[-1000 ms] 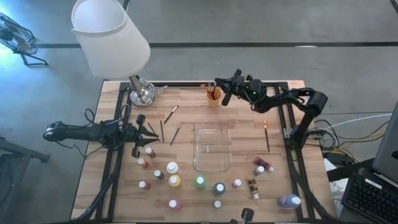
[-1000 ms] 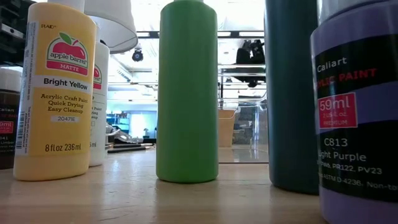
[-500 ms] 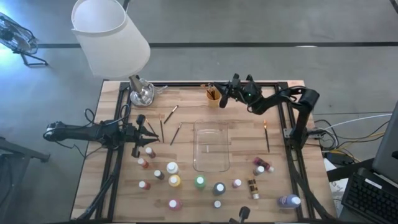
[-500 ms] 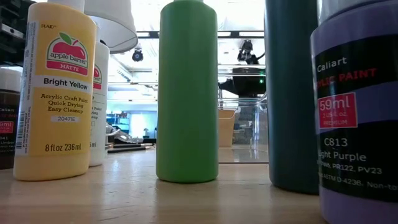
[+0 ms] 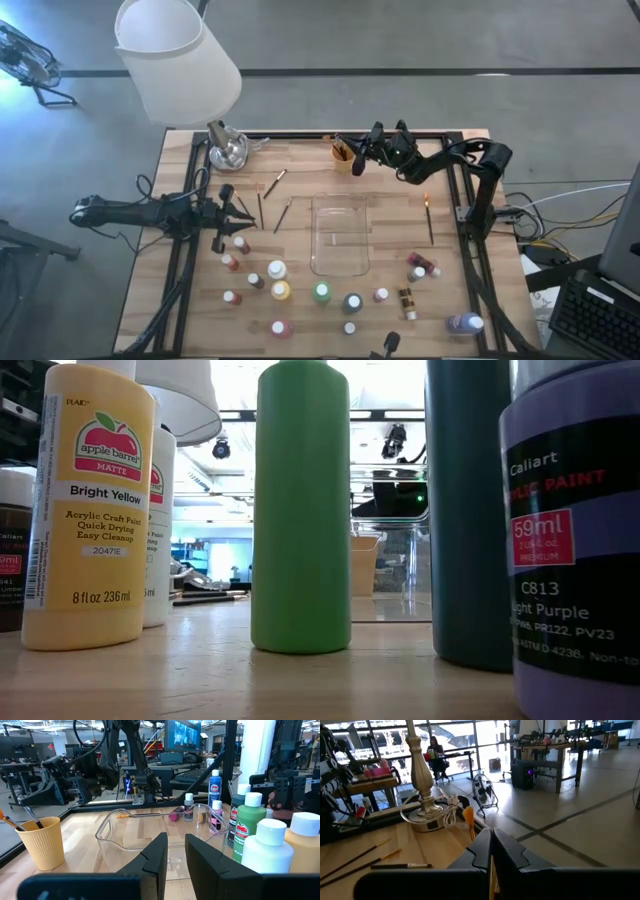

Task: Pick & Place Paint Supplies
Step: Put the silver paint brush into the yellow cup, then put the gold paint brush into the yellow cup

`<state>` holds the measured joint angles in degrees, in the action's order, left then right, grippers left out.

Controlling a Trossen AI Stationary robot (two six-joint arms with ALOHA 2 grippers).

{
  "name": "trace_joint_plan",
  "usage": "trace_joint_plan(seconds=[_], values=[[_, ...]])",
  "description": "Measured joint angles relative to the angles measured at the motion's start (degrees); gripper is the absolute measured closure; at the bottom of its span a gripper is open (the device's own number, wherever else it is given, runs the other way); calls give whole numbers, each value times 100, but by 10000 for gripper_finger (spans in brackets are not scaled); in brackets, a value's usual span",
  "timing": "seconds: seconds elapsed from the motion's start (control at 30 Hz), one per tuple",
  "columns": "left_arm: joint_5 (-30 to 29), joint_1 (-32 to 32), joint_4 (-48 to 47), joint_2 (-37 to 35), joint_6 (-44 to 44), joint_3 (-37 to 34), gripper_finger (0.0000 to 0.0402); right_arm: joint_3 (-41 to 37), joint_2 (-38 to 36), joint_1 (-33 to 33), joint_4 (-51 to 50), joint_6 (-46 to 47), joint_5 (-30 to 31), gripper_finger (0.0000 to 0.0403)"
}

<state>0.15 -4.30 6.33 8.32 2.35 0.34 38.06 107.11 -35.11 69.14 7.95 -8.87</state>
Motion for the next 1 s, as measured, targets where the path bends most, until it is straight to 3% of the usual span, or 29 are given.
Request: trace_joint_plan(seconds=[0.17,0.4,0.77,1.0], values=[[1,-1,1,2,0,0,328,2,0,-2,-145,2,-2,394],[0,-2,2,2,0,0,328,315,0,-4,-1202,-20,136,387],[0,-2,1,2,0,0,328,584,-164,-4,-1578,-114,130,292],[0,-2,0,0,0,0,328,632,-1130,-4,-2920,-841,148,246]])
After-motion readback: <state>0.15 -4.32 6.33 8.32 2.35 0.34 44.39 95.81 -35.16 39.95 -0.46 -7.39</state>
